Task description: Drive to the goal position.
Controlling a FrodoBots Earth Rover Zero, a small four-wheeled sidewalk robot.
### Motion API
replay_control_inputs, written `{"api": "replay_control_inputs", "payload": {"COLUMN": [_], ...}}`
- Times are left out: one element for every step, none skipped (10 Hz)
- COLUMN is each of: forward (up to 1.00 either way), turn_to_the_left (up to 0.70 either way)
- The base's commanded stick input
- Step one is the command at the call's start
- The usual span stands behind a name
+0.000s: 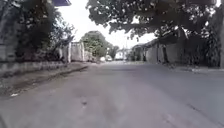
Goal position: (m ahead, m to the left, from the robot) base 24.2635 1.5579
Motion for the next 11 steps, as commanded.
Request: {"api": "replay_control_inputs", "payload": {"forward": [1.00,1.00,1.00,1.00,1.00,1.00,1.00,1.00,1.00,1.00,1.00], "turn_to_the_left": [0.07,-0.33,-0.19,-0.05,0.07,0.07,0.07,0.07,0.07,0.07,0.07]}}
